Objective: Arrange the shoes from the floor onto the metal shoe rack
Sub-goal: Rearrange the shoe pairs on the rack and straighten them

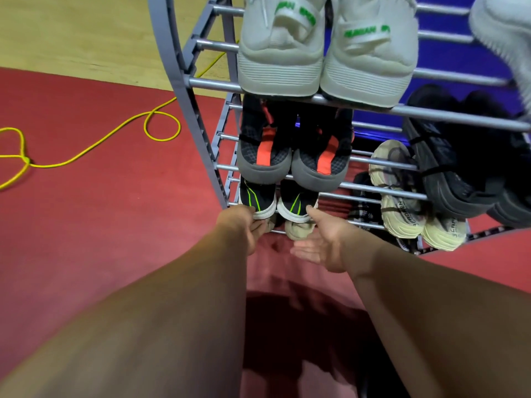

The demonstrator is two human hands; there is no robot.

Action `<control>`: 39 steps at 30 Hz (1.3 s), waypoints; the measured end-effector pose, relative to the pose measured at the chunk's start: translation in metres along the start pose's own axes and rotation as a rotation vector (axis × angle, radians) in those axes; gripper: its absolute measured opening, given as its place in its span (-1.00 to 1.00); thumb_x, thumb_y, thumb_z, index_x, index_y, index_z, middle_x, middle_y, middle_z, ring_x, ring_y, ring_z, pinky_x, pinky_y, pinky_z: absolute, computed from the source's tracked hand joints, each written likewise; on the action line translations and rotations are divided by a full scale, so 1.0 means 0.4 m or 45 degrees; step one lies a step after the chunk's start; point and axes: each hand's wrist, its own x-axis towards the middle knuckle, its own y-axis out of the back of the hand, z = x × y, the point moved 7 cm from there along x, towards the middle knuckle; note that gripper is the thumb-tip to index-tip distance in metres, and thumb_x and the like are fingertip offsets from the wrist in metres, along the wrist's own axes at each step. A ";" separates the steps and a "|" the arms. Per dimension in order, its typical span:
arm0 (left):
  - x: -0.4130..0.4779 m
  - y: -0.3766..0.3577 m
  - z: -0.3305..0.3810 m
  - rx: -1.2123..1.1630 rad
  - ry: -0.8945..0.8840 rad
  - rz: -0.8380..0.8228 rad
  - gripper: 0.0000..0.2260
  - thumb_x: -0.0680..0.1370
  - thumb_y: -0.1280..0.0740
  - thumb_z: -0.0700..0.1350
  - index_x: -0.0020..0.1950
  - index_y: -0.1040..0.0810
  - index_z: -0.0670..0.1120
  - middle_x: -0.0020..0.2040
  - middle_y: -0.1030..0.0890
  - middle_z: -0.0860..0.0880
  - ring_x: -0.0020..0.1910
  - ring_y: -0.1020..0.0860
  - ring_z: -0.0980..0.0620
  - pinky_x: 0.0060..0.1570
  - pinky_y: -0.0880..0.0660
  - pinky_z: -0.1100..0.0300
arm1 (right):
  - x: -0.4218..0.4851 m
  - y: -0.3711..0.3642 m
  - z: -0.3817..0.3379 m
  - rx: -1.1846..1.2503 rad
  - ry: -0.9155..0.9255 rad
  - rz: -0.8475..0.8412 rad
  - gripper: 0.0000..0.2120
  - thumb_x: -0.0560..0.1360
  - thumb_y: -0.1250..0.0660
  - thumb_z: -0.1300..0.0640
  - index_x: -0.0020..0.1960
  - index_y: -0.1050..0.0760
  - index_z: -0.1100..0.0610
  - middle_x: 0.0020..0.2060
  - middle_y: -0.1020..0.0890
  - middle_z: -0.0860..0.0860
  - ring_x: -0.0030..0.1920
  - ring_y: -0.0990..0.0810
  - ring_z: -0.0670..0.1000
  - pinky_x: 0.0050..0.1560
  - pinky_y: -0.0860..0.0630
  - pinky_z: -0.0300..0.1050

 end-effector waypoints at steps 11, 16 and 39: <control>0.011 0.008 0.003 -0.035 -0.065 0.011 -0.82 0.67 -0.16 -0.34 0.23 -0.47 -0.23 -0.16 -0.60 -0.20 -0.27 -0.61 -0.06 -0.46 -0.62 0.20 | 0.039 -0.058 -0.003 0.268 0.152 0.015 -0.61 0.70 -0.24 0.07 0.45 -0.40 0.24 0.29 -0.57 0.28 0.20 -0.64 0.23 0.07 -0.59 0.04; 0.020 0.004 -0.002 -0.051 -0.076 0.038 -0.72 0.66 -0.22 -0.30 0.37 -0.45 -0.21 0.00 -0.64 -0.21 -0.24 -0.63 -0.07 -0.51 -0.58 0.23 | 0.061 -0.046 -0.005 0.402 0.213 0.097 -0.73 0.69 -0.20 0.18 0.34 -0.44 0.27 -0.02 -0.64 0.25 -0.13 -0.69 0.11 -0.16 -0.64 -0.03; 0.011 -0.033 -0.012 -0.220 -0.012 0.021 -0.83 0.66 -0.24 -0.30 0.23 -0.52 -0.25 0.16 -0.57 -0.22 0.11 -0.60 -0.12 -0.23 -0.61 0.17 | 0.065 -0.017 -0.029 0.272 0.135 0.281 -0.69 0.65 -0.04 0.27 0.28 -0.47 0.23 -0.11 -0.64 0.10 -0.26 -0.60 0.00 -0.53 -0.57 -0.24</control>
